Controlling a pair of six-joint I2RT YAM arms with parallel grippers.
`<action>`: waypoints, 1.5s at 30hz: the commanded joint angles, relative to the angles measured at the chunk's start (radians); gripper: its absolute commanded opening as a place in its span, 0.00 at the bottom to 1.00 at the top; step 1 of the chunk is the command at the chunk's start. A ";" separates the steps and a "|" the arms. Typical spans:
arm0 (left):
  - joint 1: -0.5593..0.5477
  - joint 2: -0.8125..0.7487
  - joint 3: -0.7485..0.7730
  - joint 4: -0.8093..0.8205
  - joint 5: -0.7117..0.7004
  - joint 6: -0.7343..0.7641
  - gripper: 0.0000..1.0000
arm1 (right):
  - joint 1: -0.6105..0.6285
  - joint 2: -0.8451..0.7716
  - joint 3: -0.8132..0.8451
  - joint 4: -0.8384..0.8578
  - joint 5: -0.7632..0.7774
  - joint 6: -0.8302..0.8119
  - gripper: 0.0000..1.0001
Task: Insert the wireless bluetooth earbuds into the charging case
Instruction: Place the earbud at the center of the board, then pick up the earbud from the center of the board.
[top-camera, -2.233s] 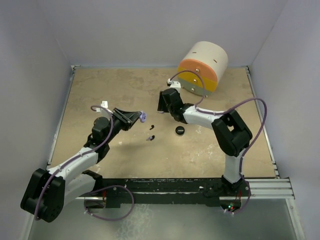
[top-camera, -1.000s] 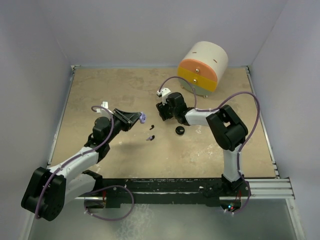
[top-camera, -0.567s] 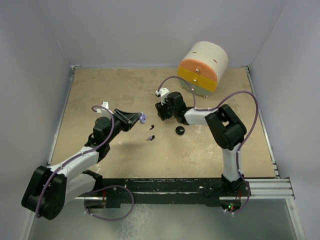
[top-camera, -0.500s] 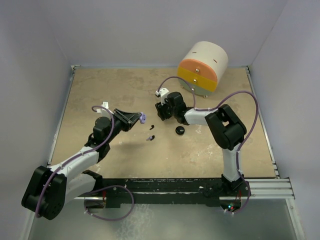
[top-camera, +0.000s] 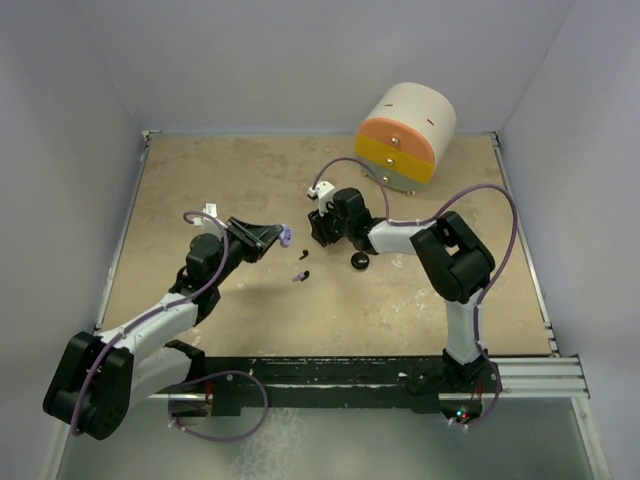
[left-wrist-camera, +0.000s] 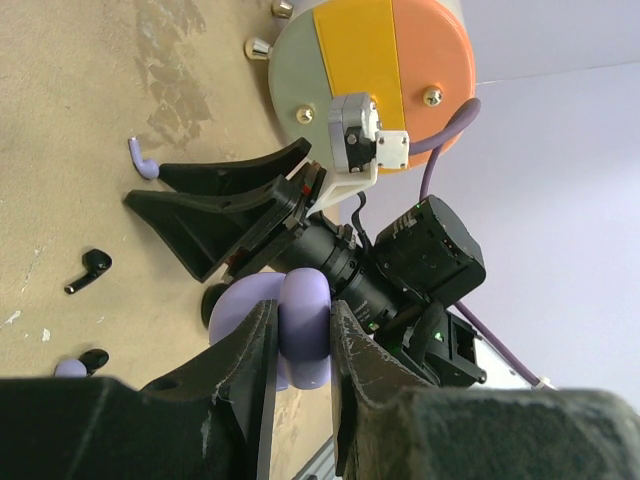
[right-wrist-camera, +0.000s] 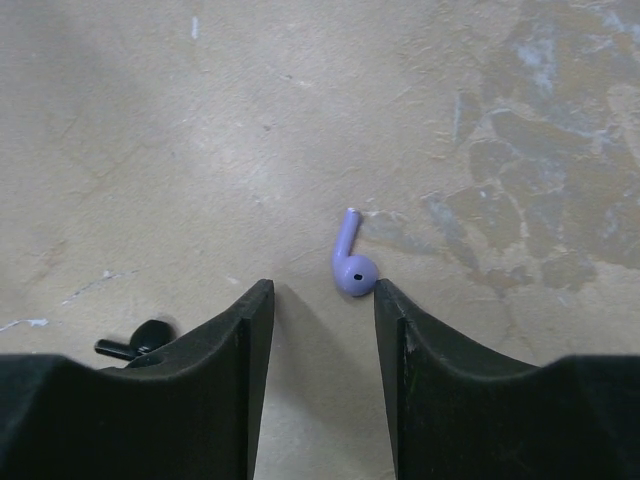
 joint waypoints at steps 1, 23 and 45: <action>0.005 -0.008 -0.007 0.055 -0.007 0.024 0.00 | 0.020 -0.054 -0.011 -0.005 -0.037 0.024 0.47; 0.005 -0.013 -0.008 0.051 -0.007 0.025 0.00 | 0.067 0.002 0.080 -0.017 0.012 0.064 0.45; 0.006 -0.024 -0.003 0.040 -0.008 0.028 0.00 | 0.091 -0.075 0.114 -0.131 0.218 0.120 0.46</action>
